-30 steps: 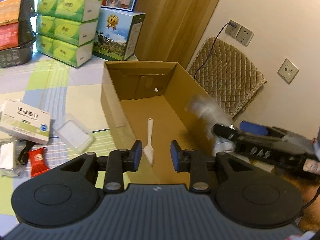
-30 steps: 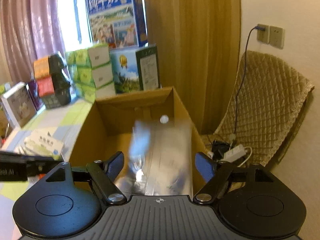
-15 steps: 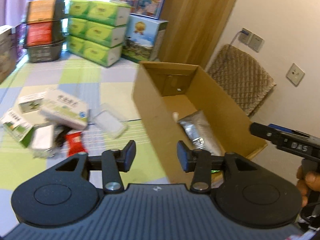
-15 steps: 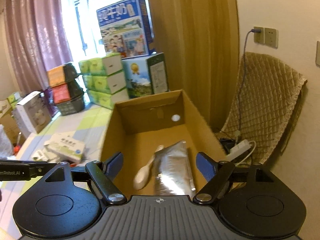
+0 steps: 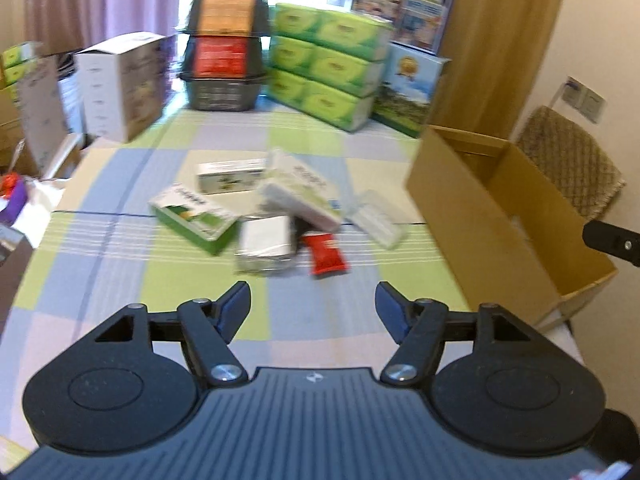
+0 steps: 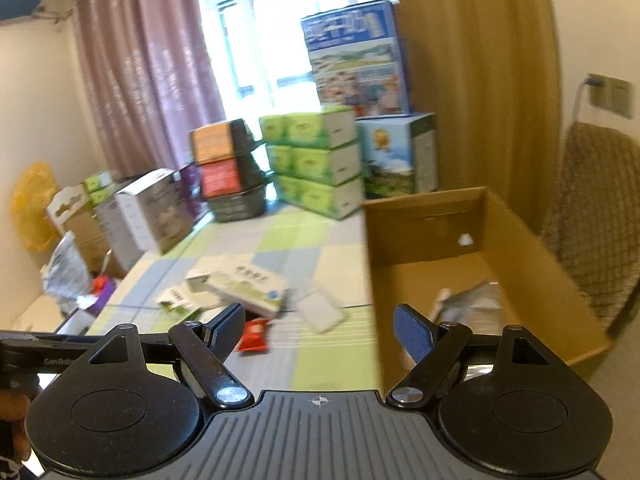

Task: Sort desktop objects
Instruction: 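Move both open tools back over the remaining table items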

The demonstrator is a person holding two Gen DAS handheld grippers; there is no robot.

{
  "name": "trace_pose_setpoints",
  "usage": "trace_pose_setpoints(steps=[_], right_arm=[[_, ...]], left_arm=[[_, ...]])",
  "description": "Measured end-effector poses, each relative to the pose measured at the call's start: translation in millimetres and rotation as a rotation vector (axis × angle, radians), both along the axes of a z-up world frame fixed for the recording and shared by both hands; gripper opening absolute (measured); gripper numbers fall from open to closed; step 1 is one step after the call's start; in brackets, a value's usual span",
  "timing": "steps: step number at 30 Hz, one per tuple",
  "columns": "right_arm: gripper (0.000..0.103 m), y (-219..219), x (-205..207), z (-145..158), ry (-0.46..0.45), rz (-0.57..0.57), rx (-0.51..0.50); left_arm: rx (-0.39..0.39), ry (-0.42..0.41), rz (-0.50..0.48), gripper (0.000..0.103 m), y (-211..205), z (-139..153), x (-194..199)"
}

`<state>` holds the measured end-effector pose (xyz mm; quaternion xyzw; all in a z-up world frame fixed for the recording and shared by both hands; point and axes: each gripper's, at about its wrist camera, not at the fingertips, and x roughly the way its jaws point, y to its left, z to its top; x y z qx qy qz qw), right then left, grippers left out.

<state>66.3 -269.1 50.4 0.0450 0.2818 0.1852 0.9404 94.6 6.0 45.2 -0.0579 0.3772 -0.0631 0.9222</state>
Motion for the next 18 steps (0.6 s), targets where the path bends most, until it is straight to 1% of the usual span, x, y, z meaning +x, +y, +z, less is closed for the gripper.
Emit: trace_pose_setpoints(steps=[2,7,13,18], right_arm=[[0.079,14,0,-5,0.001,0.023,-0.011],[0.079,48,12,-24,0.030,0.056,-0.030],[0.079,77,38,-57,0.076,0.073,-0.059],[0.078,93,67,-86,0.110,0.079,-0.079]], left_arm=[[0.014,-0.002,0.017,0.067,13,-3,-2],[0.053,0.003,0.030,0.067,35,-15,5],[0.051,0.032,-0.007,0.067,45,-42,37],[0.052,0.032,-0.046,0.067,44,-64,64]])
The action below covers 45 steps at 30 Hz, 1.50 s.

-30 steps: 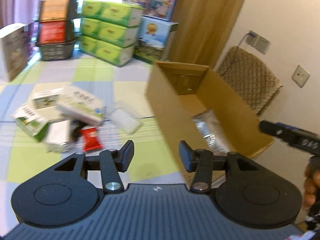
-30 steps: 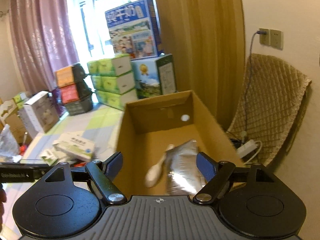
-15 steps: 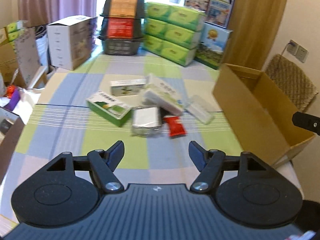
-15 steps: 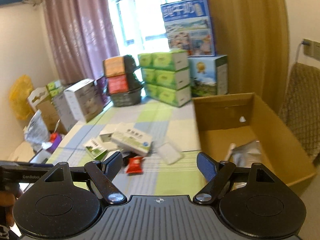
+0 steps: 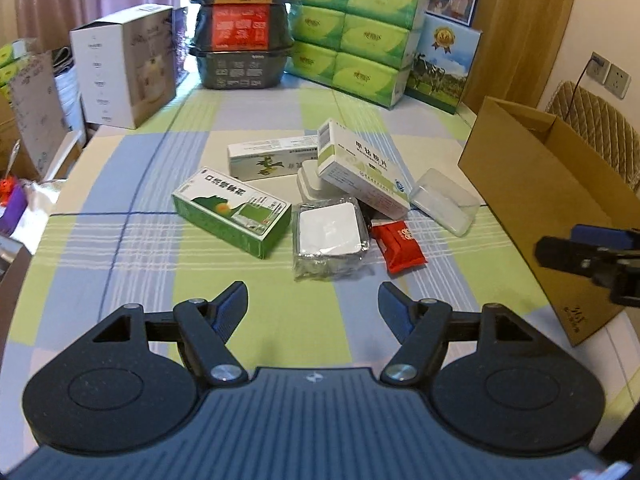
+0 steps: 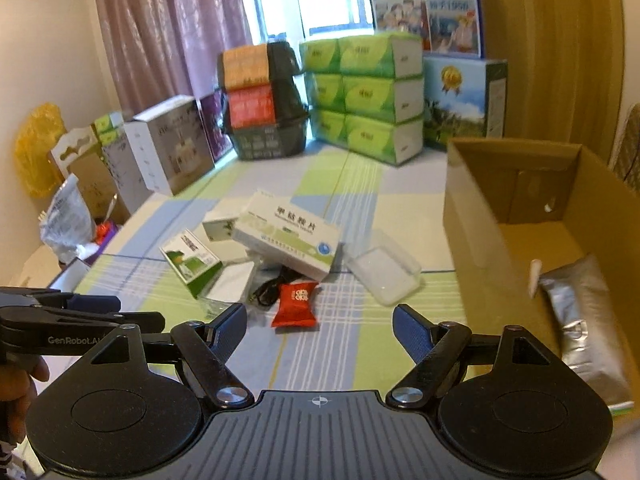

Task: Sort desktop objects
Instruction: 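Move both open tools back over the remaining table items, then grasp the red candy packet with the right tool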

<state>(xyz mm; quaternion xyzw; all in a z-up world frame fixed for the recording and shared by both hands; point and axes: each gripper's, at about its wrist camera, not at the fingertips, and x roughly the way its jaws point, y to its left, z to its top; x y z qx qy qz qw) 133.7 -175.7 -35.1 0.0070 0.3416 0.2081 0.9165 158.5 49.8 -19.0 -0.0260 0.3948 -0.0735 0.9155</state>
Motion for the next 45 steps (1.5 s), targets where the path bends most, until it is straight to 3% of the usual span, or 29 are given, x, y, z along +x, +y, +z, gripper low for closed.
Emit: trace_pose_setpoints(steps=[8,13,16,19,36,40,45], right_arm=[[0.064,21,49,-42,0.027,0.036,-0.033],[0.058,34,71,-61,0.056,0.077,-0.037],[0.053,43,78,-68,0.056,0.112,-0.059],[0.047,46,85,-72,0.059,0.129,-0.072],[0.040,66,102,-97,0.136,0.180,-0.121],[0.030,65,104,-95,0.152,0.157,-0.125],[0.027,51,107,-84,0.152,0.095,-0.119]], left_arm=[[-0.014,0.015,-0.033,0.067,9,-34,32],[-0.021,0.015,-0.050,0.067,7,-38,45],[0.020,-0.015,-0.062,0.067,0,-33,48],[0.035,-0.020,-0.063,0.067,-2,-33,51],[-0.021,0.049,-0.047,0.067,2,-47,67],[-0.020,0.060,-0.055,0.067,-2,-50,69],[-0.042,0.056,-0.067,0.067,-8,-52,75]])
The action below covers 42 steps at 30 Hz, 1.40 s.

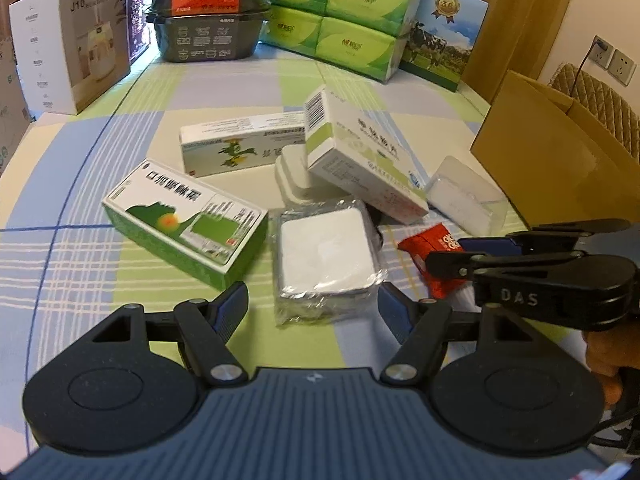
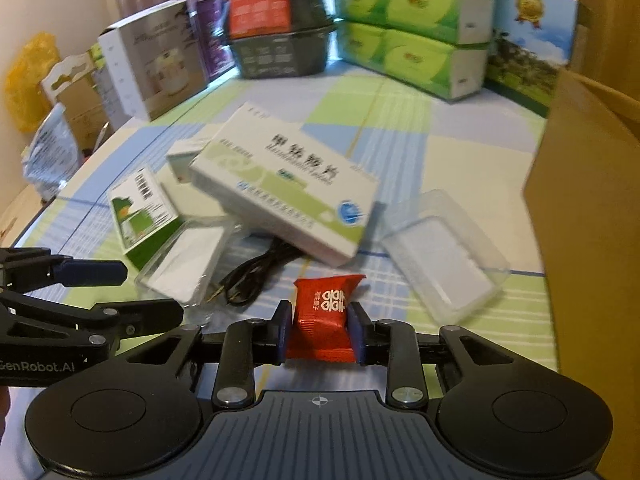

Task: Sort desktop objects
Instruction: 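Grasp the red candy packet with the right tool, then grasp the clear plastic tray with the left tool while the right tool holds the candy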

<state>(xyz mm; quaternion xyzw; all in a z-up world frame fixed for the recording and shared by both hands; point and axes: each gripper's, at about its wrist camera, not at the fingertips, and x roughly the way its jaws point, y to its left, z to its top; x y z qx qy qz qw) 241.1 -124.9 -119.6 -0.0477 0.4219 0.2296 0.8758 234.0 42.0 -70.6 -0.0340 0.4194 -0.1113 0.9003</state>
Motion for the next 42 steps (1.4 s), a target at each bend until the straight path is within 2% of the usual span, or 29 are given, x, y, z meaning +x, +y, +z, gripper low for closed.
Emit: trace_pose_setpoints(steps=[5,17,23,30,42], right_arm=[[0.027,-8,4,0,0.013,-0.031,-0.005],[0.028,-9,7,-3,-0.001,-0.022,-0.012],[0.030,-6,8,-7,-0.005,-0.010,-0.031],[0.041,-7,10,-10,-0.007,-0.009,-0.028],[0.040,0,8,-16,-0.030,0.012,-0.063]], left_arm=[[-0.016,-0.008,-0.014,0.067,-8,-1,7],[0.016,0.001,-0.022,0.069,-15,-18,21],[0.042,0.007,-0.029,0.059,-16,-21,20],[0.076,0.016,-0.046,0.057,-16,-17,11],[0.088,0.024,-0.050,0.056,-15,-14,3]])
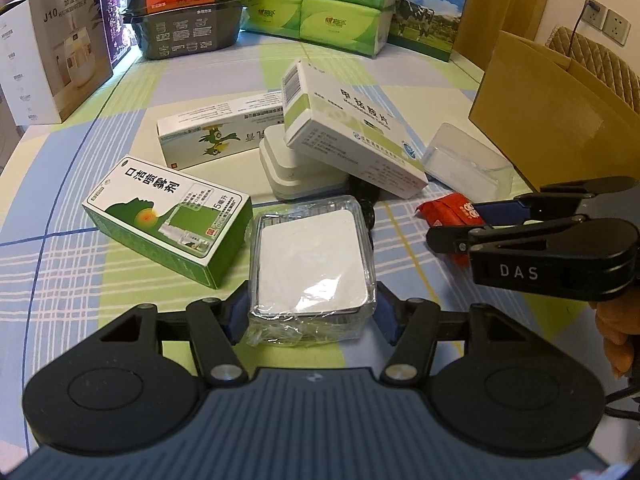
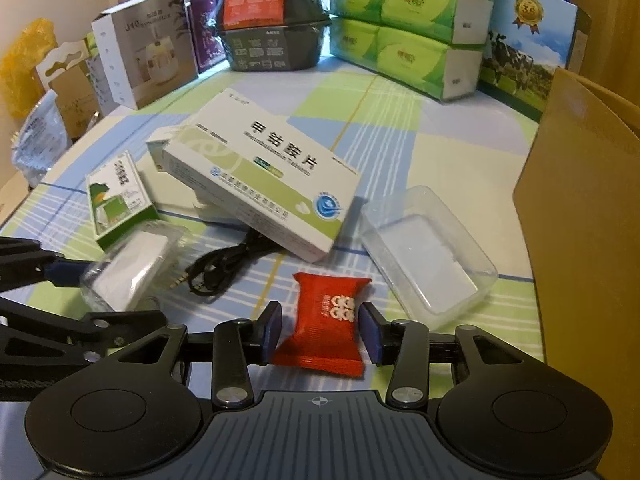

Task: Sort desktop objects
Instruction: 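Grasp the clear plastic tray with the left tool while the right tool holds the candy, then carry the tray in the left tool and candy in the right tool to the box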

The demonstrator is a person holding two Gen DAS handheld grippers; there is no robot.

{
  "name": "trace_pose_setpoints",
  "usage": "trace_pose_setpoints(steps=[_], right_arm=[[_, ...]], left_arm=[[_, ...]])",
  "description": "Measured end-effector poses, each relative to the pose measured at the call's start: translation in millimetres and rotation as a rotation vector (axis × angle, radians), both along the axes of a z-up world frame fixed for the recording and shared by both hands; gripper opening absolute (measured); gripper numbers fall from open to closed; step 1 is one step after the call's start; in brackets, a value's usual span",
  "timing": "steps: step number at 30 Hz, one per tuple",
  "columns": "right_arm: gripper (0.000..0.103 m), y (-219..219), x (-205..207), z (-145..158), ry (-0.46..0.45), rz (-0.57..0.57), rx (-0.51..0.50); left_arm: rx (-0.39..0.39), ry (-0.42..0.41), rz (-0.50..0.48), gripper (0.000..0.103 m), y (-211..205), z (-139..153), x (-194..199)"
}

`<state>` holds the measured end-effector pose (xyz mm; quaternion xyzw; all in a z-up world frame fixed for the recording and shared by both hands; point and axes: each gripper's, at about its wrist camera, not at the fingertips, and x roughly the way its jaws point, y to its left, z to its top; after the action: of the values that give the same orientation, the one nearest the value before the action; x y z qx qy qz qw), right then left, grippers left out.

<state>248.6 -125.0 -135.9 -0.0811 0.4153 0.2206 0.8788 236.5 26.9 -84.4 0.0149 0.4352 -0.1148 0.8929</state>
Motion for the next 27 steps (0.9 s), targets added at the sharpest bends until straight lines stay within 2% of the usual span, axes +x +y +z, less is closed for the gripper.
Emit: trace_pose_setpoints(steps=[2,4,6,14,23,27], right_arm=[[0.037,-1,0,-1,-0.004,-0.005,-0.010],[0.027,0,-1,-1,-0.008,-0.006,-0.021],[0.026,0,-1,0,0.003,-0.010,-0.006],[0.026,-5,-24,21,-0.023,-0.036,0.057],[0.026,-30,-89,55,-0.083,-0.082,0.102],[0.026,-47,-118,68,-0.098,-0.106,0.155]], left_arm=[[-0.001,0.000,0.003,0.056,0,1,0],[0.000,-0.001,0.002,0.056,0,1,-1],[0.001,-0.002,0.001,0.056,0,2,-2],[-0.029,-0.019,0.007,0.056,-4,15,-17],[-0.039,-0.033,0.026,0.056,-5,30,-71],[-0.034,-0.061,0.047,0.056,-10,45,-103]])
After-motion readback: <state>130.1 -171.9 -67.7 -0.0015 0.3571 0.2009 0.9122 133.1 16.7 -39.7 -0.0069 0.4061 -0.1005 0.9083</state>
